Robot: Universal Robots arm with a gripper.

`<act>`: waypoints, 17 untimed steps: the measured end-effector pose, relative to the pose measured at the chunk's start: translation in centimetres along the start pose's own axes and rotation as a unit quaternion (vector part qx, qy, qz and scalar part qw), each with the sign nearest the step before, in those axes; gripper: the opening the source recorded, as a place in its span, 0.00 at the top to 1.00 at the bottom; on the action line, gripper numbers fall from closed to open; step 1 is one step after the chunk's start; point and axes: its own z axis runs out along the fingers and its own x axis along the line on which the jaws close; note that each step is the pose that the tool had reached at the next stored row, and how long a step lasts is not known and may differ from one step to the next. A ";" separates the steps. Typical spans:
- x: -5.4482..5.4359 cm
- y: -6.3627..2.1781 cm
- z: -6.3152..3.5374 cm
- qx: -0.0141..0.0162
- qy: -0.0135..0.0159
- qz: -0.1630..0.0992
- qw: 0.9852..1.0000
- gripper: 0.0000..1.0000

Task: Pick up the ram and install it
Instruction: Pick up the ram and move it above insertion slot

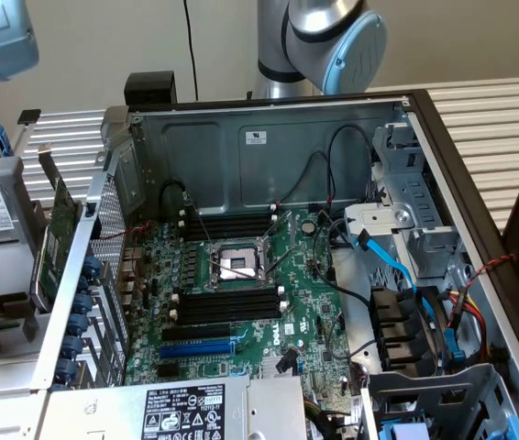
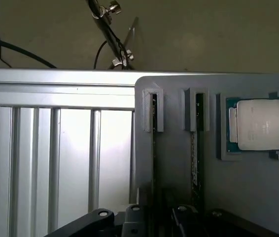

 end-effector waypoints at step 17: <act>0.5 -0.53 -6.33 -0.001 0.000 0.000 1.000 0.88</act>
